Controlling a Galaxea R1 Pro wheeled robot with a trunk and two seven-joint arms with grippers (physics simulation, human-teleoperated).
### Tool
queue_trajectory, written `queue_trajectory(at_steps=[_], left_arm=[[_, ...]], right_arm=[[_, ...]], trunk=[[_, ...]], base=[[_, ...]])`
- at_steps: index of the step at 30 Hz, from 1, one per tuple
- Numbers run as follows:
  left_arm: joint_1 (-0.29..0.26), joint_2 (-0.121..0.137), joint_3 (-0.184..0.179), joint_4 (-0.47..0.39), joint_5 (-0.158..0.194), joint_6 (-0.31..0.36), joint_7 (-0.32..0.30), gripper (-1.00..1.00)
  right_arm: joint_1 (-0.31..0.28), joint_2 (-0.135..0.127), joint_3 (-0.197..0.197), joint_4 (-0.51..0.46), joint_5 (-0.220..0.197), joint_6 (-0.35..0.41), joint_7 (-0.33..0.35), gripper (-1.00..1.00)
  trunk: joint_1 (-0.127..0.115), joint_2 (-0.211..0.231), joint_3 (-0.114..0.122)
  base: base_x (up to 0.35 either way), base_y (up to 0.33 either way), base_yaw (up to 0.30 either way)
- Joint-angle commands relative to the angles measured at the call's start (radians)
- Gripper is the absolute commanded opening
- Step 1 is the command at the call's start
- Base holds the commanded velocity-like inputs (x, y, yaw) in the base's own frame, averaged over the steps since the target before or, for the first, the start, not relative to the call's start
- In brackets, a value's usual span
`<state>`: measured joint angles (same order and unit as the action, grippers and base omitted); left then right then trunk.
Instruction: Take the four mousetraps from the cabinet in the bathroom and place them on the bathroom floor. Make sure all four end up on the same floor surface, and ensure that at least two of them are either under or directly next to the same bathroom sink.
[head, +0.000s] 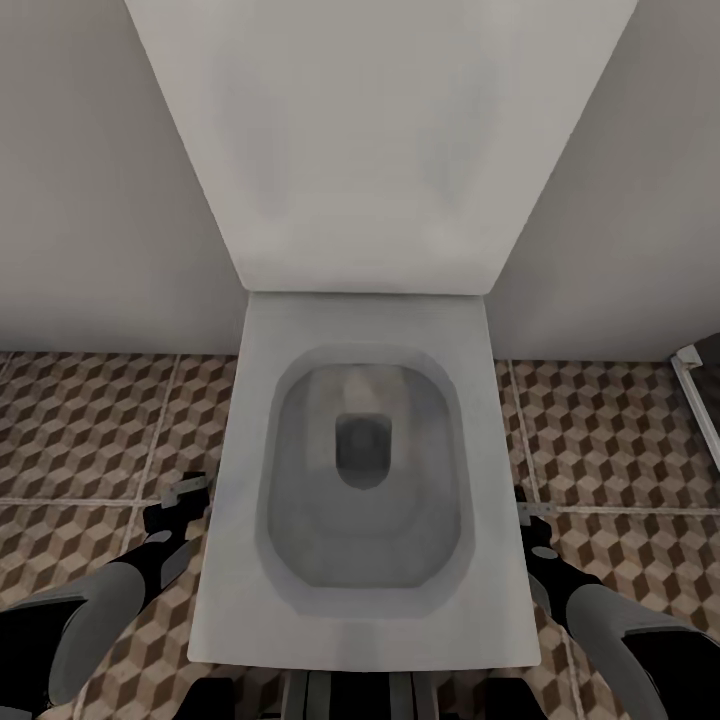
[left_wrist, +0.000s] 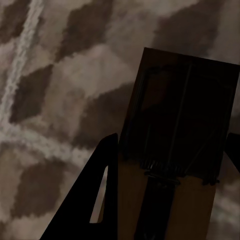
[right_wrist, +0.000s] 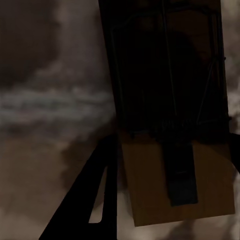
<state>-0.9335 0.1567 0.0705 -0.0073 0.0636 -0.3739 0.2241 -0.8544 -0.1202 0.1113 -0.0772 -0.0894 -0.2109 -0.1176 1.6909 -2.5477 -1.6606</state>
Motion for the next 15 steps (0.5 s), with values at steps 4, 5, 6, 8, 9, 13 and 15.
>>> queue_trajectory(at_steps=[4, 5, 6, 8, 9, 13, 15], left_arm=[[-0.001, 0.0, 0.006, 0.001, 0.004, -0.005, -0.003, -1.0], [-0.001, 0.0, 0.006, 0.001, 0.004, -0.005, -0.003, -1.0], [-0.001, 0.0, 0.006, 0.001, 0.004, -0.005, -0.003, -1.0], [-0.001, 0.0, 0.006, 0.001, 0.004, -0.005, -0.003, -1.0], [-0.001, 0.0, 0.006, 0.001, 0.004, -0.005, -0.003, -1.0], [-0.001, 0.0, 0.006, 0.001, 0.004, -0.005, -0.003, -1.0], [-0.001, 0.0, 0.006, 0.001, 0.004, -0.005, -0.003, -1.0]], right_arm=[[-0.001, -0.002, -0.011, 0.002, -0.016, 0.056, -0.007, -1.0], [-0.001, -0.003, -0.011, 0.002, -0.016, 0.056, -0.007, -1.0], [-0.001, -0.004, -0.011, 0.002, -0.016, 0.056, -0.007, -1.0], [-0.001, -0.005, -0.012, 0.002, -0.016, 0.056, -0.007, -1.0], [-0.001, -0.005, -0.012, 0.002, -0.016, 0.055, -0.007, -1.0], [-0.001, -0.005, -0.013, 0.002, -0.016, 0.055, -0.007, -1.0], [-0.001, -0.005, -0.013, 0.002, -0.016, 0.055, -0.007, -1.0]], trunk=[[0.001, 0.0, -0.001], [0.001, 0.0, -0.001], [0.001, 0.0, -0.001], [0.001, 0.0, -0.001], [0.001, 0.0, -0.001], [0.001, 0.0, -0.001], [0.001, 0.0, -0.001]], base=[[0.0, 0.0, 0.0], [0.0, 0.0, 0.0], [0.0, 0.0, 0.0], [0.0, 0.0, 0.0], [0.0, 0.0, 0.0], [0.0, 0.0, 0.0], [0.0, 0.0, 0.0]])
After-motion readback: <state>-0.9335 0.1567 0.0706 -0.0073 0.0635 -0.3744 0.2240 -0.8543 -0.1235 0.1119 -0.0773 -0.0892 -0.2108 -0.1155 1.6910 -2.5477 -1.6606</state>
